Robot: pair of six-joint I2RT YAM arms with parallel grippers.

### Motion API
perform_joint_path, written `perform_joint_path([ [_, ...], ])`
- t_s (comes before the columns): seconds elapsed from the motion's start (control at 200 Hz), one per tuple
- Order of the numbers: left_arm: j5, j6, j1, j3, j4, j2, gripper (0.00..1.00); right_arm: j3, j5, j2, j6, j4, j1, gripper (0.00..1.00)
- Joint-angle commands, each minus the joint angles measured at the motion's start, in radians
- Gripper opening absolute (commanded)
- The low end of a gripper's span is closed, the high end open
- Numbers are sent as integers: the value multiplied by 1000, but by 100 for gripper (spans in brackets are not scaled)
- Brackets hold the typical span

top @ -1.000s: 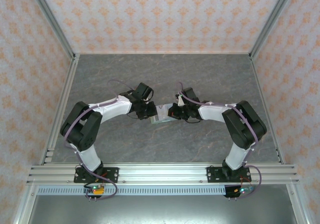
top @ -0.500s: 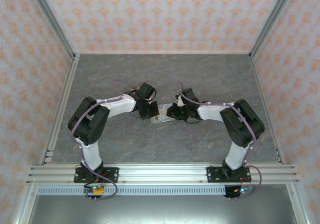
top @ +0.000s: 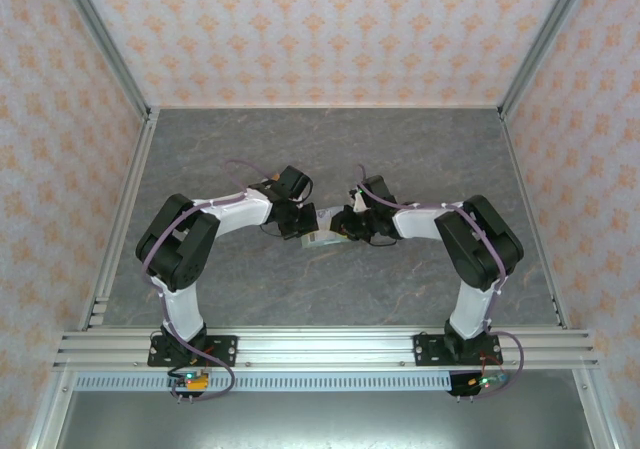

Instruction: Take the credit cards out of the card holder

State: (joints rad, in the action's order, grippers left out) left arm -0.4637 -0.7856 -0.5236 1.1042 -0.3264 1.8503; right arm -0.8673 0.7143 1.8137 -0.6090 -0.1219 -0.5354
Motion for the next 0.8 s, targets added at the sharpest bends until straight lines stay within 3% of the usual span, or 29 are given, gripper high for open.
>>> perform_joint_path([
  [0.0, 49, -6, -5, -34, -40, 28, 8, -14, -25, 19, 0, -9, 1, 10],
  [0.16, 56, 3, -5, -14, -69, 11, 12, 12, -94, -43, 28, 27, 1, 0],
  [0.48, 130, 79, 35, 101, -258, -190, 52, 31, -260, -264, 187, 194, 1, 0],
  [0.681, 218, 115, 138, 68, -348, -324, 73, -30, -248, -347, 260, 250, -5, 0],
  [0.796, 265, 121, 226, 5, -368, -410, 85, -130, -288, -329, 324, 321, -67, 0],
])
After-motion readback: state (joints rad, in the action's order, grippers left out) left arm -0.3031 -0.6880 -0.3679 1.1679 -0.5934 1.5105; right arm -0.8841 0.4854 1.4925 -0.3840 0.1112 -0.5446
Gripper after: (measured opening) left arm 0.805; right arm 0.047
